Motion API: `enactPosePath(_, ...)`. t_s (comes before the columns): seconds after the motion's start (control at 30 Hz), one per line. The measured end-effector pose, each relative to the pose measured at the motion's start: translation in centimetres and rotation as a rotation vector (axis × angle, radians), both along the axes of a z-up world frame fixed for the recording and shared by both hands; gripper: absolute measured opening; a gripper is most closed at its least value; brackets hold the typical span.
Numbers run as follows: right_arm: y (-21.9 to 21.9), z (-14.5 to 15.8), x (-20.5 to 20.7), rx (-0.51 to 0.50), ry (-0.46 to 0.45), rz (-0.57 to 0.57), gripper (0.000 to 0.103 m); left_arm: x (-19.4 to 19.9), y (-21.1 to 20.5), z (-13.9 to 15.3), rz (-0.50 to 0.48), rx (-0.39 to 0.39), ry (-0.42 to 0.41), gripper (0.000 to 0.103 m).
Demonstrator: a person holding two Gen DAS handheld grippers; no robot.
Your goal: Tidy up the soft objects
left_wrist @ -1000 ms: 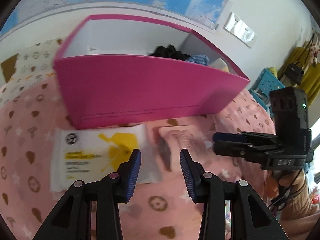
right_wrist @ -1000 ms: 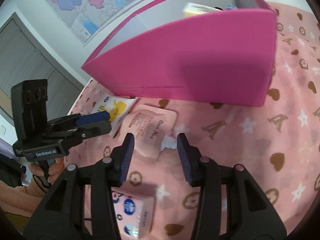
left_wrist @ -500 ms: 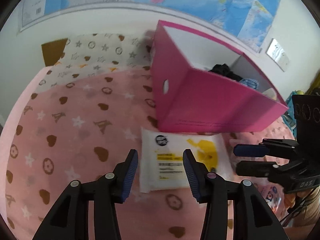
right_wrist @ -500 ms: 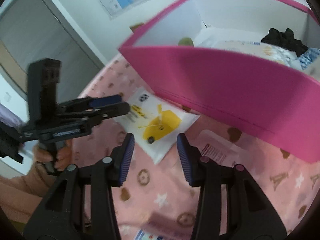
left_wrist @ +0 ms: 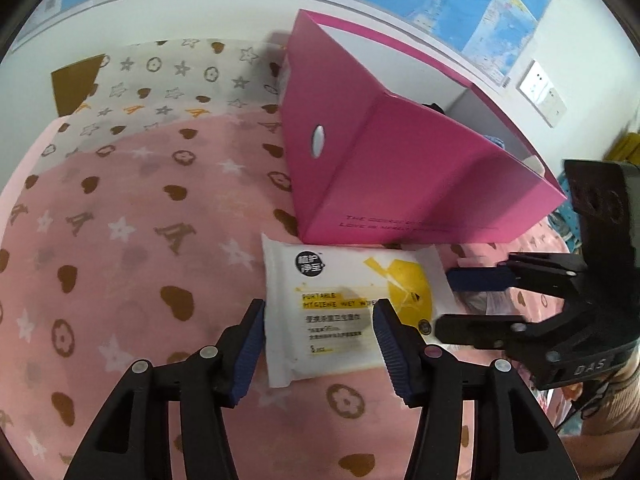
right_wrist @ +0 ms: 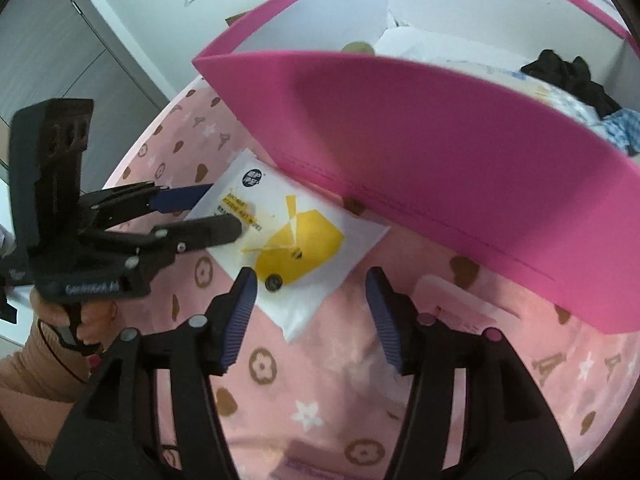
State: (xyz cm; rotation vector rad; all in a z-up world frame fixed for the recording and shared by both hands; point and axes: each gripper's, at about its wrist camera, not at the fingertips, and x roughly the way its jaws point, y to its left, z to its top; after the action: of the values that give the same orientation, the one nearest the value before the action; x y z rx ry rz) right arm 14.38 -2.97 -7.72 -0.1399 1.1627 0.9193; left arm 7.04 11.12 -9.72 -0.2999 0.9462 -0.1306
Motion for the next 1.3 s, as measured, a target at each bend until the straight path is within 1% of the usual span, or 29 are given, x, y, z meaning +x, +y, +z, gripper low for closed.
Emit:
enactPosePath(0.07,0.3,0.0,0.0,0.021,-0.017,0.001,0.061,0.0,-0.1,0.0,-0.018,-0.014,0.0,0.055)
enactPosePath(0.13,0.1,-0.2,0.3,0.067,-0.005,-0.011,0.061,0.2,0.0,-0.1,-0.021,-0.02,-0.002,0.055)
enactPosePath(0.2,-0.4,-0.3,0.6,0.104,0.011,-0.023,0.059,0.1,0.1,0.0,-0.026,-0.036,-0.003,0.055)
enactPosePath(0.23,-0.5,-0.3,0.6,0.111,0.015,-0.03,0.053,0.1,0.2,0.0,-0.026,-0.045,-0.003,0.055)
enactPosePath(0.27,-0.8,-0.4,0.8,0.119,0.018,-0.041,0.045,0.0,0.3,0.0,-0.024,-0.053,-0.004,0.055)
enactPosePath(0.37,-1.6,-0.6,1.2,0.142,0.035,-0.066,0.031,-0.2,0.5,-0.1,-0.014,-0.082,-0.008,0.055)
enactPosePath(0.43,-2.0,-0.6,1.2,0.158,0.036,-0.077,0.024,-0.5,0.7,-0.1,-0.003,-0.122,-0.01,0.055)
enactPosePath(0.47,-2.1,-0.5,1.1,0.165,0.034,-0.077,0.02,-0.6,0.8,-0.1,0.003,-0.13,-0.012,0.055)
enactPosePath(0.5,-2.3,-0.4,1.0,0.175,0.035,-0.076,0.019,-0.7,0.8,0.0,0.007,-0.134,-0.015,0.055)
enactPosePath(0.63,-2.9,0.5,0.3,0.199,0.015,-0.074,0.019,-1.7,0.6,0.7,0.014,-0.164,-0.039,0.055)
enactPosePath(0.77,-3.6,2.1,-0.3,0.234,-0.011,-0.07,0.019,-2.5,0.1,2.5,0.011,-0.16,-0.083,0.055)
enactPosePath(0.83,-4.2,3.4,-0.6,0.257,-0.035,-0.071,0.019,-2.7,-0.3,3.5,0.007,-0.156,-0.103,0.055)
enactPosePath(1.0,-5.9,7.5,-0.7,0.301,-0.122,-0.072,0.019,-2.8,-1.7,6.9,-0.024,-0.118,-0.17,0.055)
enactPosePath(1.1,-7.0,9.7,-0.1,0.322,-0.172,-0.083,0.019,-2.3,-2.7,9.6,-0.046,-0.082,-0.227,0.055)
enactPosePath(1.23,-6.9,11.3,1.3,0.331,-0.214,-0.103,0.019,-0.6,-3.4,11.8,-0.058,-0.037,-0.266,0.055)
enactPosePath(1.3,-6.9,11.5,2.3,0.334,-0.222,-0.114,0.019,0.6,-3.8,12.5,-0.062,-0.013,-0.277,0.055)
